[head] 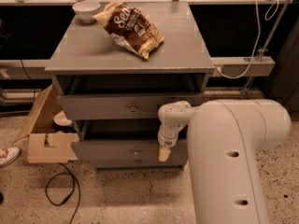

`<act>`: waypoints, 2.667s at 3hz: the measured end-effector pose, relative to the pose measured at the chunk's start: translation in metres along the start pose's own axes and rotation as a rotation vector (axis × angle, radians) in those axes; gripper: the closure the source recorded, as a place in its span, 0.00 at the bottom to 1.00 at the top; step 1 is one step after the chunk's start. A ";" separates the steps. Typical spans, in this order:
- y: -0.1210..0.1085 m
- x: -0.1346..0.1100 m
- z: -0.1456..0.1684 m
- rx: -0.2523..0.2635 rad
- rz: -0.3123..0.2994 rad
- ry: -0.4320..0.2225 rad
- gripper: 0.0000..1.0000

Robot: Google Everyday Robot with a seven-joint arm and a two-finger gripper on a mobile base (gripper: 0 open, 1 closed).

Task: Open middle drawer

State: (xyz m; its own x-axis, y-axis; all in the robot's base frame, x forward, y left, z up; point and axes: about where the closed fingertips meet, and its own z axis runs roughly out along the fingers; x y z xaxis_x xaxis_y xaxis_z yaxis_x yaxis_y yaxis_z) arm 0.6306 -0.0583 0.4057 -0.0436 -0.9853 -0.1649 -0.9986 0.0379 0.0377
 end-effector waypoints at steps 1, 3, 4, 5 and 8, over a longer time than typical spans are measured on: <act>0.015 -0.003 -0.013 0.012 0.009 -0.006 0.65; 0.027 0.003 -0.018 0.031 0.028 -0.036 1.00; 0.043 0.011 -0.017 0.053 0.039 -0.089 1.00; 0.083 0.006 -0.005 0.062 0.040 -0.216 0.81; 0.083 0.006 -0.004 0.062 0.040 -0.216 0.04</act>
Offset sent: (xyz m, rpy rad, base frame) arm -0.0813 -0.0398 0.0604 0.1716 -0.1222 -0.1495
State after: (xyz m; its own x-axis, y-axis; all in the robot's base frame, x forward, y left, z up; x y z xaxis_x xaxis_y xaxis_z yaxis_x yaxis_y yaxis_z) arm 0.5475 -0.0621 0.4122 -0.0820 -0.9248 -0.3716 -0.9956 0.0926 -0.0107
